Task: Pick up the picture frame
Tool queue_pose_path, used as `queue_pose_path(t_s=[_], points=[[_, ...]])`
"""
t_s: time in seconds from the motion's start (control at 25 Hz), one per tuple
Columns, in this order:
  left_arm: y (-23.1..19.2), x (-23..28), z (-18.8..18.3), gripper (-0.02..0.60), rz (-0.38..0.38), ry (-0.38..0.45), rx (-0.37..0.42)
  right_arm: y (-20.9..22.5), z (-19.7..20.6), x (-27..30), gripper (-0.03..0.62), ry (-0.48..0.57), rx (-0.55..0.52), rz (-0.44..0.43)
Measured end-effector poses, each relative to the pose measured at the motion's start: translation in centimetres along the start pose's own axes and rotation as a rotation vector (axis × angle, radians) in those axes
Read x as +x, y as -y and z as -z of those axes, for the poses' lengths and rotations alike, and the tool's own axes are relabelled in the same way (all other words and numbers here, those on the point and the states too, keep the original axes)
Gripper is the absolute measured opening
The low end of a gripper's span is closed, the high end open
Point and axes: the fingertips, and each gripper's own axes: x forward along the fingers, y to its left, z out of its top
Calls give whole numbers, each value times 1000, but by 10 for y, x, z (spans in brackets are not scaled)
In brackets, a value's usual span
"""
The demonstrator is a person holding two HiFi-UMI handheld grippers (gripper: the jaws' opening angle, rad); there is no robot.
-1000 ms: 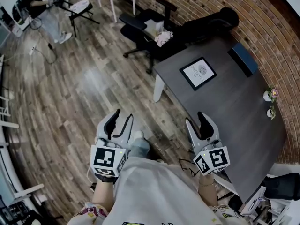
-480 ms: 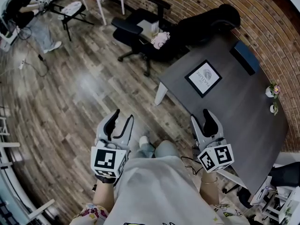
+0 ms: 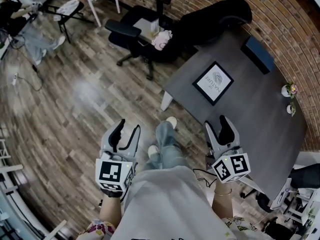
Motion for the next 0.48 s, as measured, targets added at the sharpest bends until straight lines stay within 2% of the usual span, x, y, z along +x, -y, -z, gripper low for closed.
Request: queue_pose_path(t_s=[0.48], points=[[-5, 112, -56, 196, 108, 12, 64, 75, -29, 69, 264, 34, 57, 90]])
